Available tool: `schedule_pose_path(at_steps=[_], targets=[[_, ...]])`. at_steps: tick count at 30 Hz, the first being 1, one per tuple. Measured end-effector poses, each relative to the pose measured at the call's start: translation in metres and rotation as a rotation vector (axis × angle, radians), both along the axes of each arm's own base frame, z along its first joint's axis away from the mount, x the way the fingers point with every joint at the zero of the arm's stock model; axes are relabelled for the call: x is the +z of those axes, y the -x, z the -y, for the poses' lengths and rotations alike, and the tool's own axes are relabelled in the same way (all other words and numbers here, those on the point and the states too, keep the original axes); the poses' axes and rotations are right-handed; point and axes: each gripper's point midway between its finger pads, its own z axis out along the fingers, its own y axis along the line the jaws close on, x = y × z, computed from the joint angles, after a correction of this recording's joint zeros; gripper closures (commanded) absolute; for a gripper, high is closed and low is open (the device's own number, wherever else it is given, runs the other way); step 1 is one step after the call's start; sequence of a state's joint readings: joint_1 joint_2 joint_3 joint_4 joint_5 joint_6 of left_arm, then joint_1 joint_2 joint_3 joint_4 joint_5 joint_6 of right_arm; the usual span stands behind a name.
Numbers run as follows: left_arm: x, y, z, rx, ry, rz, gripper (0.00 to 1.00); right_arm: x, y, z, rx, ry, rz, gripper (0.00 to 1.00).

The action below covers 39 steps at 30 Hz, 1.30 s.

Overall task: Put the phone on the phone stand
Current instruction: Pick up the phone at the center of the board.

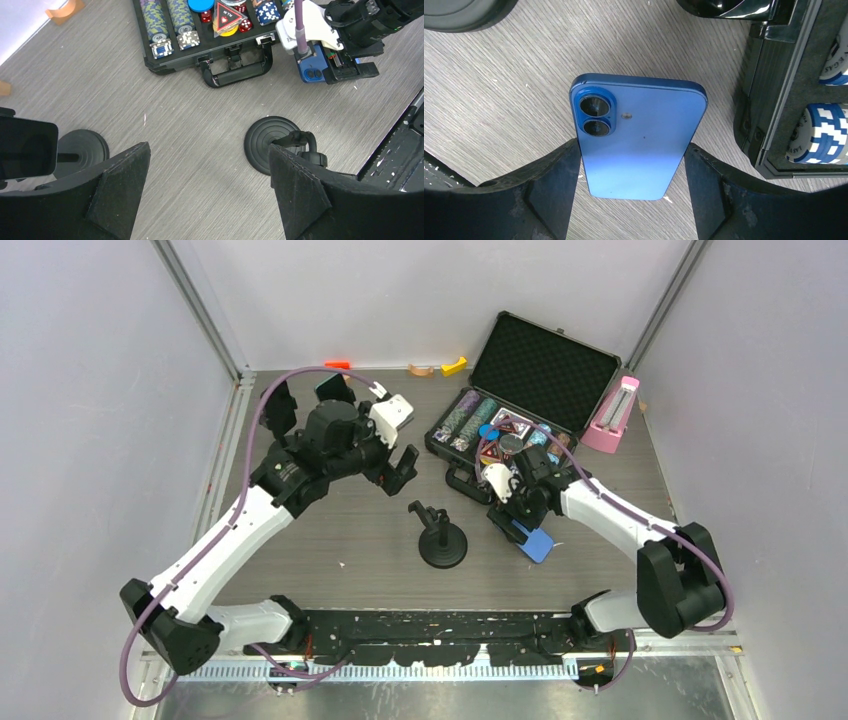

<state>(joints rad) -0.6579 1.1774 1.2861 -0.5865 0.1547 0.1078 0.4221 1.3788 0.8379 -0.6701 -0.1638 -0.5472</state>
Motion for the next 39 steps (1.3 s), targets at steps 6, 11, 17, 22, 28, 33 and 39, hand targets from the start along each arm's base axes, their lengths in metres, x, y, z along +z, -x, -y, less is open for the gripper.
schedule_pose_path(at_steps=[6,11,17,22,28,33,39], targets=[[-0.007,-0.013,0.007,0.016,0.02,-0.059,0.1,0.008,-0.004,-0.004,0.003,-0.029,0.037,0.87],[-0.021,-0.032,0.018,0.043,0.076,-0.171,0.12,0.018,-0.009,-0.01,0.006,-0.067,0.079,0.88],[-0.055,-0.039,0.038,0.025,0.125,-0.344,0.14,0.033,-0.01,-0.017,0.004,-0.122,0.121,0.9],[-0.075,-0.037,0.06,-0.018,0.176,-0.483,0.18,0.044,-0.012,-0.022,-0.003,-0.163,0.15,0.9],[-0.088,-0.041,0.093,-0.086,0.264,-0.64,0.21,0.059,-0.015,-0.031,-0.011,-0.208,0.178,0.9],[-0.1,-0.043,0.115,-0.12,0.306,-0.748,0.22,0.078,-0.018,-0.048,0.003,-0.252,0.216,0.9],[-0.104,-0.039,0.141,-0.163,0.337,-0.837,0.26,0.098,-0.024,-0.065,0.02,-0.293,0.261,0.9]])
